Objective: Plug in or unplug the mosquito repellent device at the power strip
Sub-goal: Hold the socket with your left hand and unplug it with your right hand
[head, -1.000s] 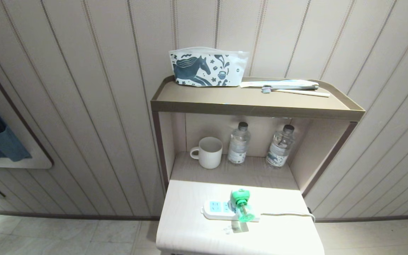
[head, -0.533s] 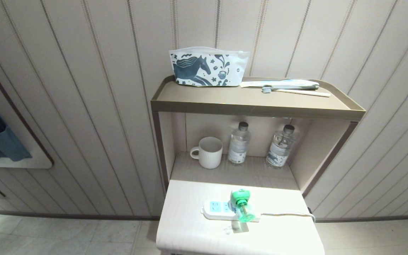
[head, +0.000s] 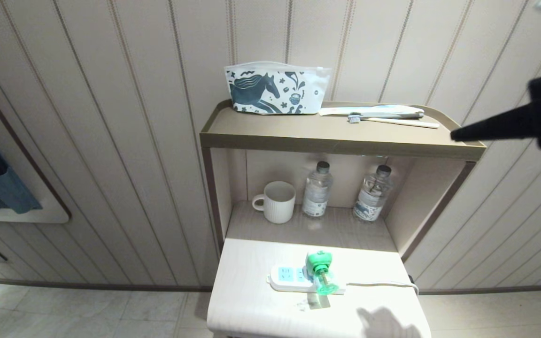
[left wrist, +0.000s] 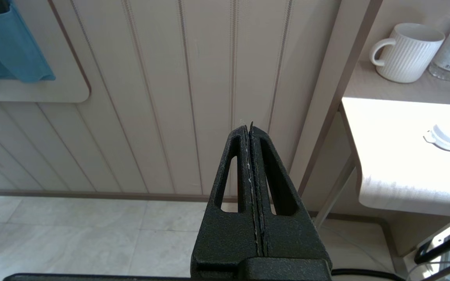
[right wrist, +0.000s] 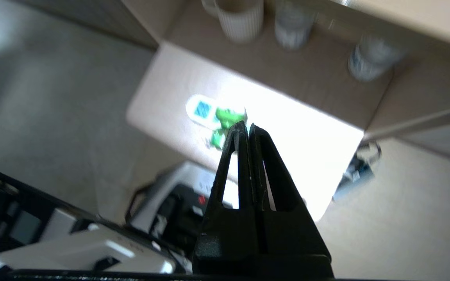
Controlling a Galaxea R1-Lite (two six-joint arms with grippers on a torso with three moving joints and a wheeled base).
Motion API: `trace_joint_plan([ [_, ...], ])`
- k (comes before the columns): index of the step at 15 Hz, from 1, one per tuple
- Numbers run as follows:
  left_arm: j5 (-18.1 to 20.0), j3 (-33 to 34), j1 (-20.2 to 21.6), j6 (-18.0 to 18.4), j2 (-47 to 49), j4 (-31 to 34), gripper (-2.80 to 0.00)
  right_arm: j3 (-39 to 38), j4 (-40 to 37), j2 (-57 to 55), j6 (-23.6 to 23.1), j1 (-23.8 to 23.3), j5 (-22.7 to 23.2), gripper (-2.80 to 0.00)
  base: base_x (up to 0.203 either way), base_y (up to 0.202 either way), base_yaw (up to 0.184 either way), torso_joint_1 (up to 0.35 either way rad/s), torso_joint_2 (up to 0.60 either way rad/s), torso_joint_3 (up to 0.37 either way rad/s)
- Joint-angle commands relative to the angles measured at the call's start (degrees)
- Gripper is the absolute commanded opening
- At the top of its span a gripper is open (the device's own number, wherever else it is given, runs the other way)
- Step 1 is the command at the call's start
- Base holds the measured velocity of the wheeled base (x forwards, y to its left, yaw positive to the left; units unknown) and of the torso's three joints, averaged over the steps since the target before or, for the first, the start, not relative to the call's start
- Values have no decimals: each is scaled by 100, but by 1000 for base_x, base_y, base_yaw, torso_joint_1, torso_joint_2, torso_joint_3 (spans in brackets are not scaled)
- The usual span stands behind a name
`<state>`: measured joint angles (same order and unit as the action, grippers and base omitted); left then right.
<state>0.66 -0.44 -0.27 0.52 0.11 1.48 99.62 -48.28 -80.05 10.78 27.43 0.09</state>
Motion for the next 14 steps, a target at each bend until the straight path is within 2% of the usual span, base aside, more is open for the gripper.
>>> trace_joint_plan([
  [1, 4, 0, 0, 0, 7, 2, -280, -285, -267, -629, 59, 384, -320, -280, 0, 0, 0, 0, 0, 0],
  [5, -39, -26, 9, 18, -2, 63, -280, -850, -279, -993, 152, 465, -378, -280, 0, 0, 0, 0, 0, 0],
  [7, -68, -257, 8, 21, 22, 84, -280, -1112, -251, -1112, 179, 477, -369, -280, 0, 0, 0, 0, 0, 0],
  [8, -130, -680, 5, -1, 179, 171, -280, -1223, -244, -1192, 186, 531, -374, -3, 0, 0, 0, 0, 0, 0],
  [11, -166, -1880, 2, -33, 1160, 639, -280, -1444, -209, -1344, 188, 697, -378, 0, 0, 0, 0, 0, 0, 0],
  [14, 215, -2462, 5, -39, 2666, 843, -280, -1498, -208, -1535, 220, 837, -378, 0, 0, 0, 0, 0, 0, 0],
])
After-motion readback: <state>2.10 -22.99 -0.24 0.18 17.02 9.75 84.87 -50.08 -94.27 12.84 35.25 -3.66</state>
